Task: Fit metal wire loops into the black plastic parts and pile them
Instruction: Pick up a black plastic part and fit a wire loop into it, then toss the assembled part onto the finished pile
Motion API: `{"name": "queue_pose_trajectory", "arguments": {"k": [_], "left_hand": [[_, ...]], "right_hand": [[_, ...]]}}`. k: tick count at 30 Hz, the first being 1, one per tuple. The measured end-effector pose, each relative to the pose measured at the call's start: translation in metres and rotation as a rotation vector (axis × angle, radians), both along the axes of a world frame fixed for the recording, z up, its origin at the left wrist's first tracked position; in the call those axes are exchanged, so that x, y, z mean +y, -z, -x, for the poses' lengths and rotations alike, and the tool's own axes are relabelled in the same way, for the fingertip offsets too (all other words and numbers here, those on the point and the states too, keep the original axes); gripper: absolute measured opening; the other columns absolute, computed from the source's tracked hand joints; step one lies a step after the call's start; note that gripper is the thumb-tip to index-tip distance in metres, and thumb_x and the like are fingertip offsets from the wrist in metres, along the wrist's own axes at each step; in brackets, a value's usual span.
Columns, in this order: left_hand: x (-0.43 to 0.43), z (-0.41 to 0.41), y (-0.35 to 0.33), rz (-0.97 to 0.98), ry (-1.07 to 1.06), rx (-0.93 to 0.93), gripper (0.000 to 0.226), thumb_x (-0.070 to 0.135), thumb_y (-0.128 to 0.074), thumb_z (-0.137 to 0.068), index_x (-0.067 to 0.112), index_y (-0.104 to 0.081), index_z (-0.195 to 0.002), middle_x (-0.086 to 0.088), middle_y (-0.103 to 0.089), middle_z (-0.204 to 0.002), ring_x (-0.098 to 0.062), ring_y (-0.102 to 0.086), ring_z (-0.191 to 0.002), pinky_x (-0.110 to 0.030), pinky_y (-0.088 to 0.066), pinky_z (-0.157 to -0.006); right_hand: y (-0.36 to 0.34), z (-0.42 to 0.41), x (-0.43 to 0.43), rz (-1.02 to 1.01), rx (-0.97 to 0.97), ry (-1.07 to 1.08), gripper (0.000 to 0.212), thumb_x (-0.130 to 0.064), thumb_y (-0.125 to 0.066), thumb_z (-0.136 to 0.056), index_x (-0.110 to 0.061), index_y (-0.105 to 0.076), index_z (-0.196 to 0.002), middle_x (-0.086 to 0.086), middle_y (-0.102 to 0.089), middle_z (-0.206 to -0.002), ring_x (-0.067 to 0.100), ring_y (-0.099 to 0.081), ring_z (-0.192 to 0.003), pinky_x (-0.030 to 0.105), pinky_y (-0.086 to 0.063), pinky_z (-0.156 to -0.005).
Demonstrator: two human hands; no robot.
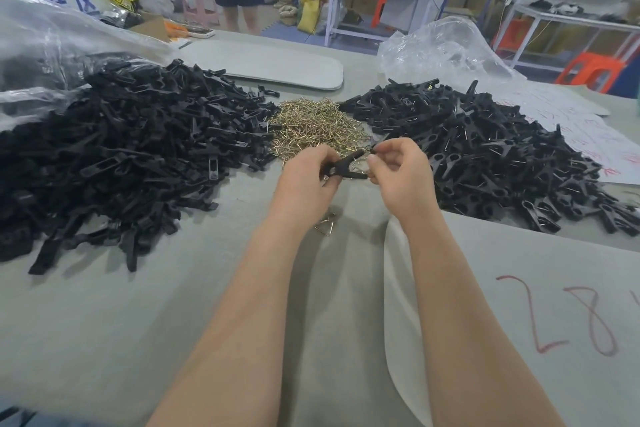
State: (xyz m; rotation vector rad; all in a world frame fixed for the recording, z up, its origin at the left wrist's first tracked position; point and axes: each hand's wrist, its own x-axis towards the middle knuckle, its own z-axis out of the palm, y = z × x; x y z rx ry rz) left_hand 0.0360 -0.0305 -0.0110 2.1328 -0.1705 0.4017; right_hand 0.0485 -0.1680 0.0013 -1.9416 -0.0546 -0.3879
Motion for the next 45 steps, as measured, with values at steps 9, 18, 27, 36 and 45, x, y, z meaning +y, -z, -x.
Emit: {"name": "queue_pose_trajectory", "arguments": {"k": [9, 18, 27, 36, 45], "left_hand": [[0.000, 0.001, 0.001, -0.013, 0.082, -0.002, 0.021, 0.009, -0.070, -0.081, 0.027, -0.060, -0.084, 0.005, -0.066, -0.086, -0.015, -0.064, -0.084, -0.030, -0.052, -0.084], [0.002, 0.011, -0.016, 0.226, 0.275, 0.022, 0.022, 0.012, -0.075, -0.078, 0.030, -0.063, -0.082, 0.013, -0.063, -0.083, -0.001, -0.059, -0.081, -0.015, -0.046, -0.079], [0.000, 0.018, -0.023, 0.226, 0.301, 0.036, 0.021, 0.013, -0.074, -0.080, 0.026, -0.066, -0.095, 0.010, -0.063, -0.093, -0.011, -0.061, -0.094, -0.037, -0.050, -0.093], [0.003, 0.012, -0.018, 0.227, 0.245, 0.007, 0.019, 0.016, -0.074, -0.080, 0.031, -0.064, -0.085, 0.021, -0.068, -0.078, 0.000, -0.062, -0.082, -0.022, -0.048, -0.085], [0.001, 0.001, -0.002, -0.023, -0.011, 0.089, 0.058, 0.033, -0.068, -0.085, 0.023, -0.045, -0.137, 0.004, -0.041, -0.135, -0.011, -0.044, -0.119, -0.021, -0.030, -0.097]], "right_hand": [[-0.003, 0.001, 0.001, 0.006, 0.056, -0.004, 0.011, -0.009, -0.063, -0.087, -0.013, -0.053, -0.088, 0.007, -0.059, -0.083, 0.020, -0.059, -0.078, 0.035, -0.052, -0.077], [-0.013, 0.013, -0.013, -0.671, 0.737, -0.529, 0.056, -0.054, -0.057, -0.076, -0.004, -0.057, -0.103, 0.008, -0.068, -0.073, 0.017, -0.066, -0.060, 0.024, -0.055, -0.055], [-0.006, 0.011, -0.003, -0.643, 0.662, -0.517, 0.048, -0.042, -0.042, -0.095, -0.002, -0.064, -0.080, 0.007, -0.067, -0.057, 0.010, -0.064, -0.046, 0.017, -0.051, -0.044], [-0.009, 0.009, -0.006, -0.522, 0.619, -0.444, 0.067, -0.070, -0.051, -0.064, -0.009, -0.065, -0.088, 0.006, -0.071, -0.069, 0.013, -0.066, -0.054, 0.021, -0.054, -0.051], [-0.011, 0.002, -0.018, -0.437, -0.144, 0.327, 0.064, -0.025, -0.063, -0.089, -0.017, -0.032, -0.144, 0.012, -0.053, -0.129, -0.011, -0.062, -0.078, 0.004, -0.044, -0.068]]}}
